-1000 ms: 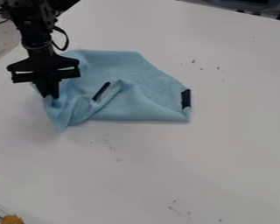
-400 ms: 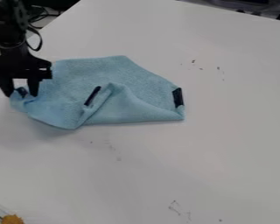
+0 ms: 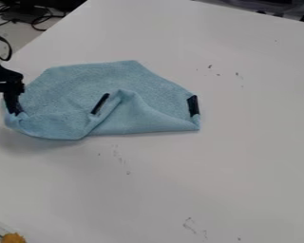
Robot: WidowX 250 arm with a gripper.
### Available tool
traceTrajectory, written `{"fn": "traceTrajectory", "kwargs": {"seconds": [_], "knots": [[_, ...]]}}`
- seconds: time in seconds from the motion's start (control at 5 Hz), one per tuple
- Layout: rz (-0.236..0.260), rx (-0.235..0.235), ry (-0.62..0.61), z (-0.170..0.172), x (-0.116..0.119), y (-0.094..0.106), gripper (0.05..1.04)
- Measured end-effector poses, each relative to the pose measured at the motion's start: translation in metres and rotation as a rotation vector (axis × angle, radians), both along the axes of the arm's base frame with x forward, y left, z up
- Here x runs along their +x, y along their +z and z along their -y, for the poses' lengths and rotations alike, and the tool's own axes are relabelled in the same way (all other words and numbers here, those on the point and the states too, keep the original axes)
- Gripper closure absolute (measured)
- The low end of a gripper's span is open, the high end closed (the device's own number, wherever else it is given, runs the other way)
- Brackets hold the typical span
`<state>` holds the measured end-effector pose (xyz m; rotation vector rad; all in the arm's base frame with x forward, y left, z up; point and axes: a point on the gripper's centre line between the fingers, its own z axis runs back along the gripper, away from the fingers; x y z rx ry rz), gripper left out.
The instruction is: Unfold the cloth from right to left
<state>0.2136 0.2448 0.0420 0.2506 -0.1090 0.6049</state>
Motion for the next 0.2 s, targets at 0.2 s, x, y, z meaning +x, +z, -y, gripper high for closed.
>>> {"fn": "traceTrajectory", "kwargs": {"seconds": [0.2], "knots": [[-0.044, -0.005, -0.057, -0.0044, -0.0022, 0.0107, 0.079]]}}
